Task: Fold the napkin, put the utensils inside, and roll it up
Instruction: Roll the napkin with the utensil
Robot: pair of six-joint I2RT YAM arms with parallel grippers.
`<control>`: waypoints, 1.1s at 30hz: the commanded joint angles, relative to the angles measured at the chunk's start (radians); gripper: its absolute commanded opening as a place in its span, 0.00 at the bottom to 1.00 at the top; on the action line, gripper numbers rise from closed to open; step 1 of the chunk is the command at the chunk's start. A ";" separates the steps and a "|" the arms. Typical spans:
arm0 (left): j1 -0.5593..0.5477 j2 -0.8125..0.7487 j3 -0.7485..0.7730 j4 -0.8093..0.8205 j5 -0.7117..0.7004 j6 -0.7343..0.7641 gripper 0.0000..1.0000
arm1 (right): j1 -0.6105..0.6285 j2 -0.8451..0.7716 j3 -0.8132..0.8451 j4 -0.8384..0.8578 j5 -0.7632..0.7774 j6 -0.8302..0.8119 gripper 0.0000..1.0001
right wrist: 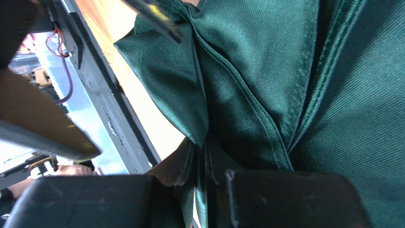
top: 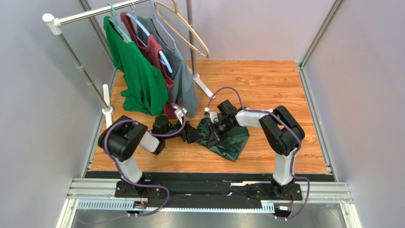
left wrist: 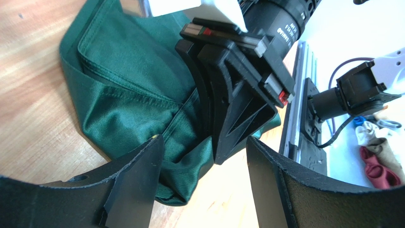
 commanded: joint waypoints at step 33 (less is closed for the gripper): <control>-0.060 -0.061 0.103 -0.469 -0.113 0.188 0.59 | -0.066 0.120 0.048 -0.017 -0.042 -0.005 0.09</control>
